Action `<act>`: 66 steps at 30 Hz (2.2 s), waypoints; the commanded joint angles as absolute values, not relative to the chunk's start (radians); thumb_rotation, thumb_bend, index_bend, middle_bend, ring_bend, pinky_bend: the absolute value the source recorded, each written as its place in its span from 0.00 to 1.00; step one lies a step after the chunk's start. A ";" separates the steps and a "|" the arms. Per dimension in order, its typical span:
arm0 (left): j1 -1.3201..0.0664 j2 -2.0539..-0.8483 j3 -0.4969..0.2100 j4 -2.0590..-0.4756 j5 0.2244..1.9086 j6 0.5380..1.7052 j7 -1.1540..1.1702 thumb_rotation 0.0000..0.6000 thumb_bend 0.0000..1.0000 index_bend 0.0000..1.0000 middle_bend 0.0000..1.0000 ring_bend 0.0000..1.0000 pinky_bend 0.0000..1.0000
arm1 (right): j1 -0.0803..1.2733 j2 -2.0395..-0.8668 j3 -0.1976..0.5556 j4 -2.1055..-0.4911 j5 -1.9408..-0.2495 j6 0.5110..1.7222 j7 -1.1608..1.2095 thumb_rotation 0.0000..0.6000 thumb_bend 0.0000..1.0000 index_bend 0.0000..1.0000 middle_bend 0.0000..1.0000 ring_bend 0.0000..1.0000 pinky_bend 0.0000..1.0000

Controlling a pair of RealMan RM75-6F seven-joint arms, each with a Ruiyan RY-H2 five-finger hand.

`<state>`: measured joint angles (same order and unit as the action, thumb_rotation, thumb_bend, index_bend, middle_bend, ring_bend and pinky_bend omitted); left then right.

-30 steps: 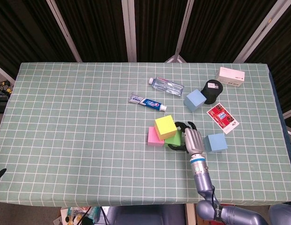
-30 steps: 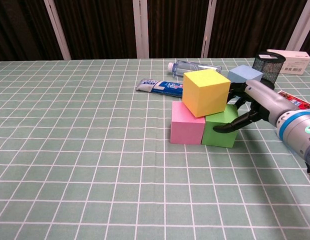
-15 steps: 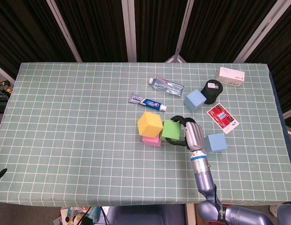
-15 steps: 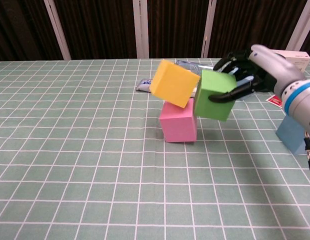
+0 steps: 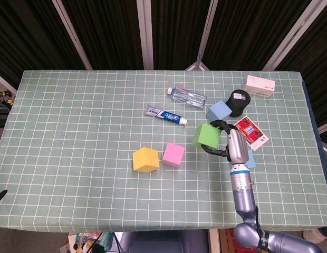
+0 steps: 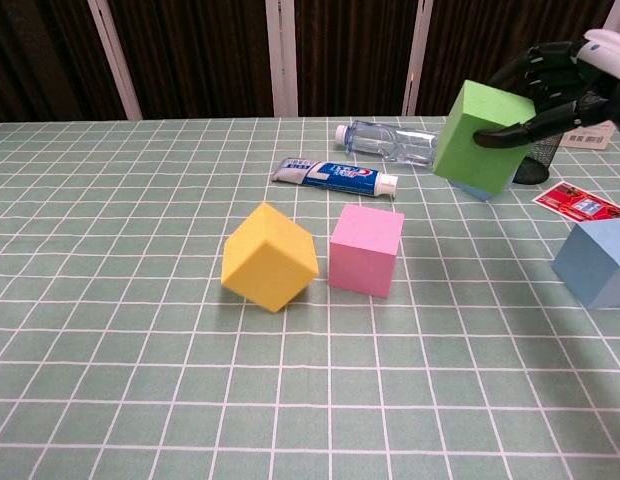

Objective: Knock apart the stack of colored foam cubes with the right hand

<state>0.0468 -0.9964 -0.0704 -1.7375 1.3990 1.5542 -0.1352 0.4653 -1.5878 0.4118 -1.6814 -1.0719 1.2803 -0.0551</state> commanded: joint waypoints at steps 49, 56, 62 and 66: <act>0.037 -1.000 -0.067 -1.737 1.411 1.542 -0.131 1.00 0.18 0.13 0.00 0.00 0.00 | 0.293 -1.204 0.233 -1.692 -1.292 1.300 0.095 1.00 0.18 0.05 0.00 0.10 0.02; 0.045 -1.011 -0.072 -1.710 1.435 1.580 -0.147 1.00 0.18 0.10 0.00 0.00 0.00 | 0.191 -1.184 0.086 -1.634 -1.499 1.437 0.025 1.00 0.18 0.05 0.00 0.10 0.02; 0.060 -1.023 -0.078 -1.677 1.467 1.637 -0.169 1.00 0.18 0.10 0.00 0.00 0.00 | 0.144 -1.180 0.037 -1.598 -1.533 1.478 -0.020 1.00 0.18 0.05 0.00 0.08 0.02; 0.063 -1.032 -0.084 -1.659 1.467 1.653 -0.168 1.00 0.18 0.10 0.00 0.00 0.00 | 0.133 -1.178 0.035 -1.591 -1.539 1.493 -0.044 1.00 0.18 0.05 0.00 0.07 0.02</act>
